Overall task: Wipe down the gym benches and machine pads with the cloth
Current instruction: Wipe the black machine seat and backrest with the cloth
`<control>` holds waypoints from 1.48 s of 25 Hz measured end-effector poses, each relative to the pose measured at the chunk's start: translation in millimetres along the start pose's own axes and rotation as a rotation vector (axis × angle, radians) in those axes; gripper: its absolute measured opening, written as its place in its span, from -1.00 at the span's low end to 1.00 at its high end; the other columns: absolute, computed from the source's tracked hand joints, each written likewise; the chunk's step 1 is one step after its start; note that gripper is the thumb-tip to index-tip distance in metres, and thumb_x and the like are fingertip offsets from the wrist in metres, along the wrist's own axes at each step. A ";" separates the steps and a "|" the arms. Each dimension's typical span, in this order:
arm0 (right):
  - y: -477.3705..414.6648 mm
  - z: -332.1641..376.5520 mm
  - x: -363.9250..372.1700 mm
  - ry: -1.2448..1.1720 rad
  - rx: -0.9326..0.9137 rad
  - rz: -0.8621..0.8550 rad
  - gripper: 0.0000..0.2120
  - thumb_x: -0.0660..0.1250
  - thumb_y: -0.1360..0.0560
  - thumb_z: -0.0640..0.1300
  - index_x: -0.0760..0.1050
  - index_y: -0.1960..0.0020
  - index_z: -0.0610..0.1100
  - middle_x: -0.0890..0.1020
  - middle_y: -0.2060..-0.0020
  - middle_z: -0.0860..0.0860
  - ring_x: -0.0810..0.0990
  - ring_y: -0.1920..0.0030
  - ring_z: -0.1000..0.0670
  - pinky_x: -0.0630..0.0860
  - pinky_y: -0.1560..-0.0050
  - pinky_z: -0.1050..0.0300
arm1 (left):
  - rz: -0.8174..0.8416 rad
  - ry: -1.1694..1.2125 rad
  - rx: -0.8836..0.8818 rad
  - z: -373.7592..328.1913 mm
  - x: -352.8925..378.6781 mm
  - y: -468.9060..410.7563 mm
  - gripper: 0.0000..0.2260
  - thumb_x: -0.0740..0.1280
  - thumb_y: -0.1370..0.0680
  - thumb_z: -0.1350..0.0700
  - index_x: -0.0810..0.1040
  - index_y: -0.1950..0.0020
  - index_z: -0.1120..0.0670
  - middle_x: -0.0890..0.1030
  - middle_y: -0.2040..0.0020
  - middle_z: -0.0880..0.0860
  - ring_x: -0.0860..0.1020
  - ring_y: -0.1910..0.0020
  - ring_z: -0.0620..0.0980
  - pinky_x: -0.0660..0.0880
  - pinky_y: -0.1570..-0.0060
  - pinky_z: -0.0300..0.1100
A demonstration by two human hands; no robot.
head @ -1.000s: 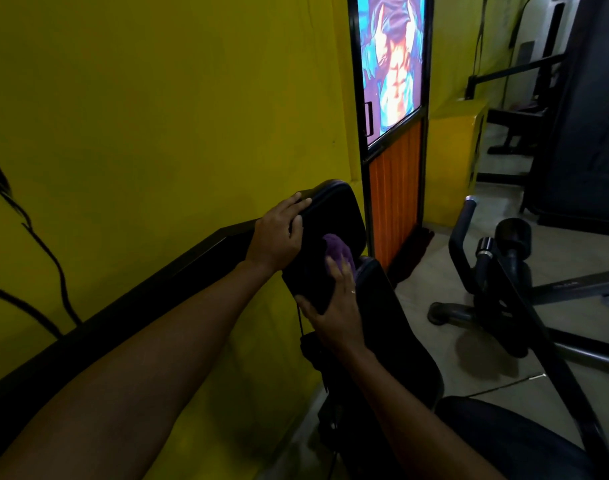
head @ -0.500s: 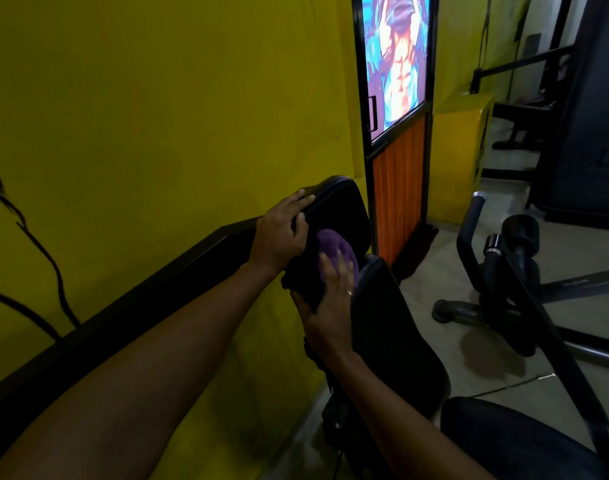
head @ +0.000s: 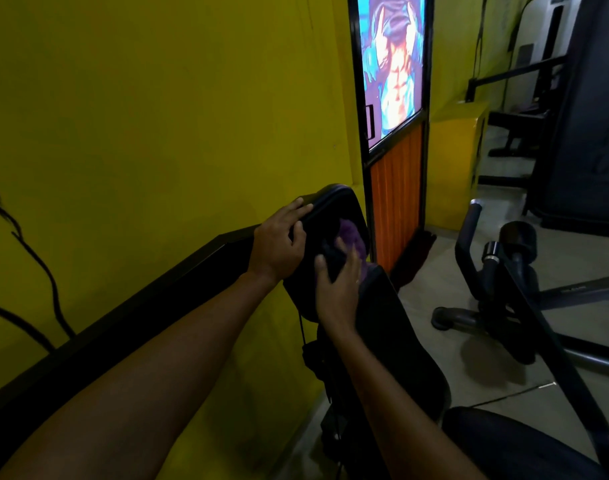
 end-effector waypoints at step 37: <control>26.5 -73.9 -50.8 0.477 0.226 0.174 -0.38 0.17 -0.62 0.24 0.17 -0.61 0.07 0.02 -0.65 0.04 -0.15 -0.64 -0.08 -0.21 -0.55 -0.34 | 0.626 -1.087 0.547 -43.0 32.2 39.3 -0.44 -0.11 -0.68 -0.10 0.11 -0.64 0.10 0.07 -0.64 0.20 0.02 -0.62 0.21 -0.12 -0.53 0.32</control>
Point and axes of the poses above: each hand's wrist, its own y-axis away from the middle knuckle, its own x-axis out of the palm, z = x × y, the point moved 1 cm from there along -y, towards the middle knuckle
